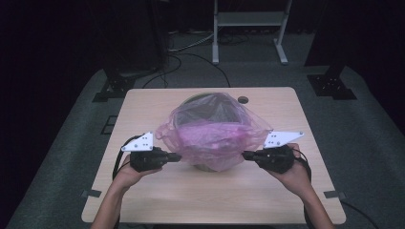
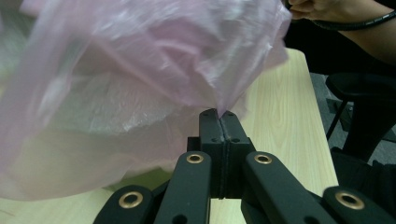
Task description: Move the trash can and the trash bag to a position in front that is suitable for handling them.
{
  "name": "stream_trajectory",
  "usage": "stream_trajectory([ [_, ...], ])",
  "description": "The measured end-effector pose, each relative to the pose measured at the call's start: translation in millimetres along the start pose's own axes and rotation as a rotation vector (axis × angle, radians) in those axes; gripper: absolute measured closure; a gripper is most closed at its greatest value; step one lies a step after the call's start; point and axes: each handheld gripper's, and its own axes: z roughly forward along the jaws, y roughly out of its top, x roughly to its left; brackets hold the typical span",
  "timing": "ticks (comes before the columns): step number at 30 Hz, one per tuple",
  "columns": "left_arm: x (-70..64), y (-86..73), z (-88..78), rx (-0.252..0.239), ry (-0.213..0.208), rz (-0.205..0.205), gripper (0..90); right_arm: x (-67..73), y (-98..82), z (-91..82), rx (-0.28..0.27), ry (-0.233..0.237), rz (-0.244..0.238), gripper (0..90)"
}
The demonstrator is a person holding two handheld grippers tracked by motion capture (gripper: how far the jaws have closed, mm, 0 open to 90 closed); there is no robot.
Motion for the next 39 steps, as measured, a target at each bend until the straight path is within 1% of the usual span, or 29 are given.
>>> stream_trajectory([
  [5, 4.2, -16.0, 9.9, 0.025, -0.015, -0.036, 90.0, -5.2, -14.7, 11.9, 0.057, 0.012, 0.026, 90.0],
  [6, 4.2, -16.0, 9.9, 0.025, -0.015, -0.036, 90.0, -5.2, -14.7, 11.9, 0.057, 0.012, 0.026, 90.0],
  [7, 6.0, -20.8, 14.2, 0.035, -0.017, -0.046, 90.0, -7.6, -21.2, 17.9, 0.081, 0.019, 0.038, 90.0],
  [9, 7.3, -23.8, 16.9, 0.047, -0.012, -0.053, 90.0, -9.7, -24.6, 20.9, 0.092, 0.02, 0.044, 90.0],
  [10, 7.3, -23.8, 16.9, 0.047, -0.012, -0.053, 90.0, -11.2, -27.2, 23.1, 0.099, 0.021, 0.055, 90.0],
  [12, 9.3, -28.5, 20.2, 0.059, -0.007, -0.061, 90.0, -13.1, -31.1, 25.8, 0.112, 0.022, 0.064, 90.0],
  [15, 9.6, -31.7, 21.9, 0.056, -0.011, -0.072, 89.8, -15.5, -36.3, 28.8, 0.116, 0.025, 0.076, 90.0],
  [16, 9.5, -32.2, 22.3, 0.057, -0.015, -0.076, 87.7, -15.7, -37.1, 29.1, 0.114, 0.027, 0.079, 90.0],
  [18, 9.5, -32.5, 22.3, 0.062, -0.014, -0.081, 77.4, -16.1, -37.9, 28.9, 0.109, 0.03, 0.085, 89.4],
  [19, 9.5, -32.8, 19.8, 0.066, -0.014, -0.086, 74.5, -17.7, -39.4, 27.0, 0.11, 0.044, 0.094, 80.4],
  [20, 9.7, -32.5, 17.3, 0.067, -0.009, -0.09, 71.6, -18.2, -39.9, 25.8, 0.11, 0.04, 0.096, 78.5],
  [21, 10.2, -32.4, 14.2, 0.068, -0.004, -0.094, 68.1, -19.1, -40.8, 23.5, 0.113, 0.035, 0.102, 77.8],
  [22, 10.3, -32.5, 9.9, 0.066, -0.002, -0.1, 66.8, -20.4, -41.9, 20.5, 0.113, 0.032, 0.107, 76.2],
  [24, 11.3, -33.2, 1.9, 0.074, 0.018, -0.106, 62.3, -23.4, -44.8, 11.6, 0.104, 0.008, 0.12, 73.8],
  [26, 12.0, -34.6, -6.7, 0.073, 0.028, -0.114, 60.5, -26.2, -47.2, 3.2, 0.088, -0.007, 0.134, 72.4],
  [27, 12.7, -34.9, -10.4, 0.078, 0.033, -0.111, 59.1, -27.9, -48.9, -3.2, 0.082, -0.017, 0.141, 71.7],
  [28, 12.7, -34.9, -10.4, 0.078, 0.033, -0.111, 58.1, -29.0, -49.9, -7.1, 0.082, -0.027, 0.144, 70.8],
  [29, 13.3, -35.7, -19.6, 0.08, 0.044, -0.117, 56.5, -31.7, -51.6, -13.6, 0.074, -0.038, 0.15, 70.7],
  [31, 14.2, -35.4, -28.5, 0.084, 0.06, -0.116, 54.1, -35.1, -52.7, -23.3, 0.061, -0.053, 0.163, 69.6],
  [32, 14.2, -35.4, -28.5, 0.084, 0.06, -0.116, 52.9, -36.9, -52.5, -28.9, 0.051, -0.063, 0.167, 68.7],
  [33, 15.1, -33.5, -38.6, 0.083, 0.078, -0.121, 51.2, -39.1, -51.2, -36.1, 0.034, -0.072, 0.173, 68.4],
  [35, 16.6, -30.6, -46.4, 0.074, 0.087, -0.123, 50.3, -41.4, -47.5, -45.7, 0.008, -0.08, 0.176, 67.0],
  [36, 16.6, -30.6, -46.4, 0.074, 0.087, -0.123, 49.4, -42.4, -44.3, -50.8, -0.002, -0.085, 0.175, 66.0],
  [37, 18.6, -24.3, -55.5, 0.065, 0.098, -0.125, 48.6, -43.7, -39.6, -56.4, -0.016, -0.089, 0.171, 65.2],
  [39, 20.1, -17.6, -61.2, 0.062, 0.104, -0.115, 47.8, -44.7, -30.5, -64.0, -0.032, -0.097, 0.16, 63.9],
])
